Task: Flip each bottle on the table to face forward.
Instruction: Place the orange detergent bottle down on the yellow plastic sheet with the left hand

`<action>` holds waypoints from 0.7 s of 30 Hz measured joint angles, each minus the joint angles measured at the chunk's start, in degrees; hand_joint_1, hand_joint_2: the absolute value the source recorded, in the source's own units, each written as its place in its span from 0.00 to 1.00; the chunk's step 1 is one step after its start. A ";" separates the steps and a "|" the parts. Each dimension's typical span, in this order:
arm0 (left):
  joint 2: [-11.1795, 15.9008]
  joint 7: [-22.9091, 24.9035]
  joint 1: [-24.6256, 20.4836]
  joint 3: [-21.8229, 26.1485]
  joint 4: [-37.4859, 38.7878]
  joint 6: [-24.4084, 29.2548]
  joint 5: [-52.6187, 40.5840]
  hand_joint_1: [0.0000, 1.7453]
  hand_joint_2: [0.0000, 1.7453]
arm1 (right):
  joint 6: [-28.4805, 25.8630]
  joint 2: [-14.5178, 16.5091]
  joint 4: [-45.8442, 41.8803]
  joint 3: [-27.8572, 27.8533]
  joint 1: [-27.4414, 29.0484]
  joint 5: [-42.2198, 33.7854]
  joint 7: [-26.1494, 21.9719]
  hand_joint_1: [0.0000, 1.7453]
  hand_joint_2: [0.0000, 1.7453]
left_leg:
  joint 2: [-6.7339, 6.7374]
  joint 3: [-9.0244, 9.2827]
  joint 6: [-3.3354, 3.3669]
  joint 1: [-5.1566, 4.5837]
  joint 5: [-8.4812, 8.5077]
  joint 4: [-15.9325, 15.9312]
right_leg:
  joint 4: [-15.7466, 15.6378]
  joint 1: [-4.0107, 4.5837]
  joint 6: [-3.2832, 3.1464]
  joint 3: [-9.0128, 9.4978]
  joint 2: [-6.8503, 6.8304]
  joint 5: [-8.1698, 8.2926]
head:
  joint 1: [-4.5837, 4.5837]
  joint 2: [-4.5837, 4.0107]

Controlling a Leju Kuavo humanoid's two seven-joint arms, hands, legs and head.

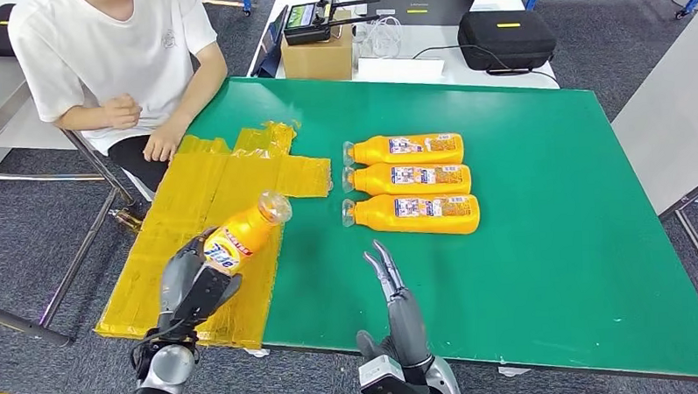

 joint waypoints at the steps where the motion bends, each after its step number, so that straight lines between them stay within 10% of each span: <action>1: 0.41 0.47 -0.45 0.76 0.77 0.91 -1.37 1.00 1.00 | -0.13 0.00 0.12 0.00 0.02 -0.18 -0.05 0.00 0.00 | 0.00 0.00 0.00 0.00 0.00 0.00 | 0.00 0.00 0.00 0.00 0.00 0.00 | 0.01 0.00; 12: 5.73 -0.06 -3.90 2.13 8.05 -3.26 -13.55 1.00 1.00 | -0.44 -0.02 0.74 -0.26 0.06 -1.53 -1.04 0.00 0.00 | -0.08 0.03 0.00 -0.02 0.01 0.00 | 0.00 -0.03 0.00 0.06 -0.11 -0.01 | -0.01 0.00; 13: 5.75 -1.07 -4.25 2.14 8.08 -5.02 -11.46 0.92 1.00 | -0.57 -0.02 0.84 -0.30 0.04 -1.55 -1.28 0.00 0.00 | -0.17 0.05 -0.01 -0.03 0.01 0.00 | -0.01 -0.04 0.00 0.10 -0.22 -0.01 | -0.01 0.00; 17: 5.42 -4.86 -4.97 0.67 7.30 -12.06 -4.90 0.05 1.00 | -1.08 -0.03 1.31 -0.32 -0.19 -2.70 -1.74 0.00 0.00 | -0.42 0.11 -0.02 -0.04 0.06 0.00 | -0.02 -0.06 -0.01 0.28 -0.46 -0.02 | -0.01 0.00; 21: 4.67 -8.88 -4.49 -2.81 6.04 -18.00 1.08 0.00 1.00 | -1.27 -0.04 1.78 -0.18 -0.70 -3.91 -1.88 0.00 0.00 | -0.41 0.14 -0.01 -0.05 0.10 0.00 | -0.02 -0.07 -0.01 0.33 -0.40 0.00 | 0.02 0.00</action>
